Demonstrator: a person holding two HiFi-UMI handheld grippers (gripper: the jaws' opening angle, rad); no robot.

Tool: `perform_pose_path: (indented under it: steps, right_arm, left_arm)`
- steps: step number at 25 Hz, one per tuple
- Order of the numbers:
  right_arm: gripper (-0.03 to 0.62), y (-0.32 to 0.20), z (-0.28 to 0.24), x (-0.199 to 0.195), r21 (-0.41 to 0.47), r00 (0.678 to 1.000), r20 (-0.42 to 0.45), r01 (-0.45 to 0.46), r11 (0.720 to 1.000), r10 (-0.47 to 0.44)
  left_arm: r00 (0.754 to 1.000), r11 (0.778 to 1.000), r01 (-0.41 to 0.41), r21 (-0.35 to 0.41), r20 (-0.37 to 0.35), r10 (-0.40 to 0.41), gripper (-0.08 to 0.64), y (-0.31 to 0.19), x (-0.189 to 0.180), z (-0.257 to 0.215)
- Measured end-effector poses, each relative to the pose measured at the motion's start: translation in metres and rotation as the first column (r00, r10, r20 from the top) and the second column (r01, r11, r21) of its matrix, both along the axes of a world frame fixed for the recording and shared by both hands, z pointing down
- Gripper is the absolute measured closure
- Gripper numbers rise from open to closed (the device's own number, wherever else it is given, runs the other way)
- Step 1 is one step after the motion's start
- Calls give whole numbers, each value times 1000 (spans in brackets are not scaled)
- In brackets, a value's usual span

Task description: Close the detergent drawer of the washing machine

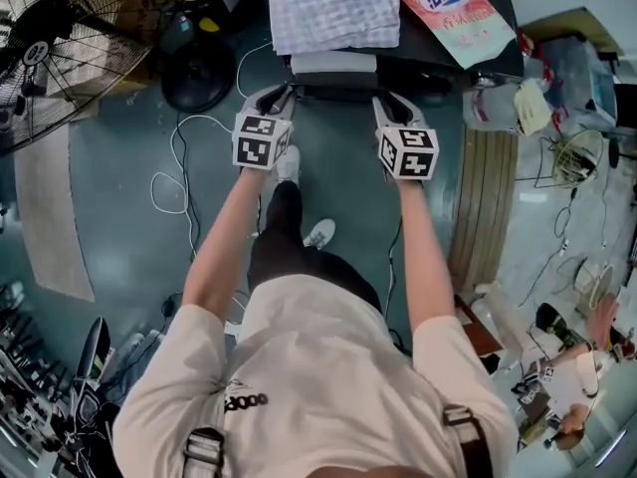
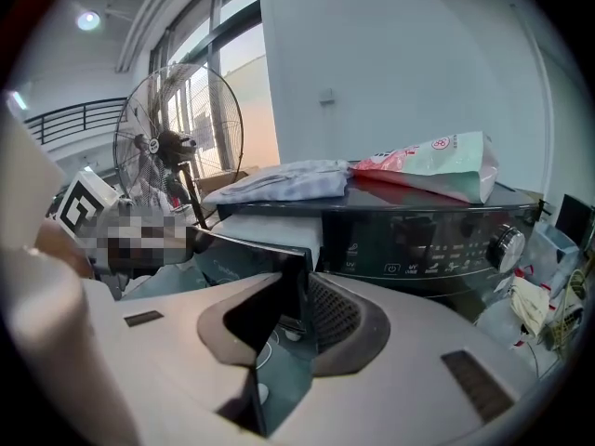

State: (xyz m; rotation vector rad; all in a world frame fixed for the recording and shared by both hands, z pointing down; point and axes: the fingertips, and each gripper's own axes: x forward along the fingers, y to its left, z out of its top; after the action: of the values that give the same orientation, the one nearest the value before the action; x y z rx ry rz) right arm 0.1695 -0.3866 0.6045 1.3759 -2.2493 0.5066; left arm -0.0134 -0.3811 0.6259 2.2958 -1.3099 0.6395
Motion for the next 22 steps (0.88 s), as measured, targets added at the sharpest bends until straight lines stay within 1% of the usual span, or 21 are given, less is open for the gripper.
perform_pose_path:
  steps: [2,4,8,13,16,19,22]
  right_arm:
    - [516,-6,1,0,0,1000,-2,-8,1000,8]
    - [499,-12,1,1,-6,1000,10,-26,1000,26]
    - [483,-22,-1,2,-11,998,36,-54,998,55]
    - [477,-29,-3,1,9,998,28,-61,998,61]
    - [477,-31,-3,0,18,997,46,-64,998,63]
    - [474,-39,-4,-1,9,995,60,-75,997,74]
    - [474,-53,-6,-5,-4,997,21,-78,997,78]
  left_arm:
    - [1000,1000,15,8,9,-15,457,-7,-3,1]
    - [1000,1000,25,9,9,-25,432,-13,-7,0]
    - [1000,1000,20,1,-5,-20,405,-25,-12,-1]
    - [1000,1000,6,-1,-21,-6,392,-33,-13,-1]
    - [999,1000,8,9,-35,-8,390,-35,-14,-2]
    - [998,999,39,15,-46,-38,390,-43,-16,-2]
    - [997,998,70,3,-39,-69,405,-56,-19,-4]
